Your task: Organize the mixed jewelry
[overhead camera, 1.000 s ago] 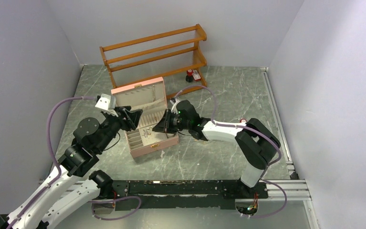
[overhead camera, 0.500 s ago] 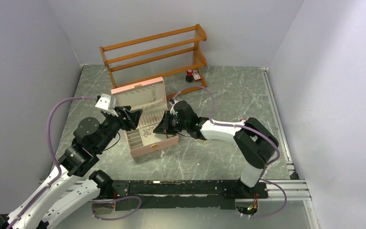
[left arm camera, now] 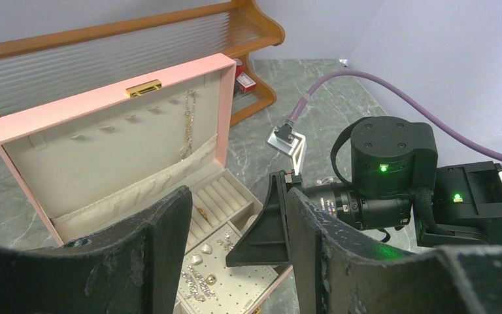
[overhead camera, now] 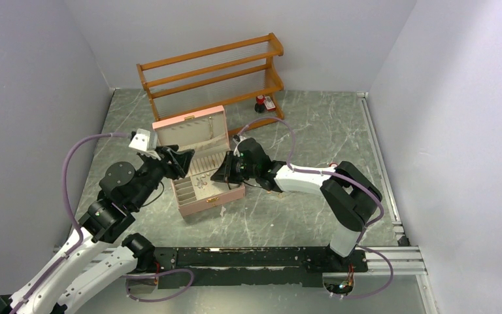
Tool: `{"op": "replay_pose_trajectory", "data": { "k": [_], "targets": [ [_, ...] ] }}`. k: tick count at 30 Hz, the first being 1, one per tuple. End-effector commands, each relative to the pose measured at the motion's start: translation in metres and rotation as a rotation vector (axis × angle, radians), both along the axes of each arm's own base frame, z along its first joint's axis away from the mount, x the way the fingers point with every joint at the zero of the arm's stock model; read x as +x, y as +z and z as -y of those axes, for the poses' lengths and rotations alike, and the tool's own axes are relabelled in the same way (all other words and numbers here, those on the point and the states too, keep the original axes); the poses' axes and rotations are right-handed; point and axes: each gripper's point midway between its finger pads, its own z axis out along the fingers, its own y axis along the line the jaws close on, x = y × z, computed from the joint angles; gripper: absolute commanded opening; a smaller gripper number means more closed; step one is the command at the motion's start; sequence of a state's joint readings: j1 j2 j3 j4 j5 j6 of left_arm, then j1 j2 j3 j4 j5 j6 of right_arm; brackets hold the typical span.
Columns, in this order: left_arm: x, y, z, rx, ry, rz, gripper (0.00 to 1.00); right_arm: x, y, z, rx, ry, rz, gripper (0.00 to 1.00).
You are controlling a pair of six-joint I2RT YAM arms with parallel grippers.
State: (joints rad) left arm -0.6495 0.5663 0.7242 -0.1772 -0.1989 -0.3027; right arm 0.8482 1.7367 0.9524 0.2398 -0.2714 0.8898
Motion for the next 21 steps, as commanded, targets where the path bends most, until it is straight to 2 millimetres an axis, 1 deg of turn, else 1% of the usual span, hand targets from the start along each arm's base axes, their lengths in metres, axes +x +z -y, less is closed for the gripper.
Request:
{"op": "replay_pose_trajectory", "data": {
  "k": [1, 6, 16, 21],
  "targets": [
    [0.003, 0.005, -0.005, -0.01, 0.025, 0.027, 0.6, 0.003, -0.001, -0.002, 0.009, -0.015, 0.019, 0.16],
    [0.002, 0.005, -0.005, -0.009, 0.024, 0.025, 0.6, 0.001, -0.003, -0.004, 0.005, -0.001, 0.01, 0.16],
    [0.002, 0.004, -0.005, -0.006, 0.023, 0.022, 0.6, -0.006, -0.007, 0.003, -0.017, 0.013, -0.004, 0.15],
    [0.002, 0.004, -0.006, -0.009, 0.026, 0.023, 0.6, -0.007, -0.007, 0.004, -0.023, 0.014, 0.0, 0.15]
  ]
}}
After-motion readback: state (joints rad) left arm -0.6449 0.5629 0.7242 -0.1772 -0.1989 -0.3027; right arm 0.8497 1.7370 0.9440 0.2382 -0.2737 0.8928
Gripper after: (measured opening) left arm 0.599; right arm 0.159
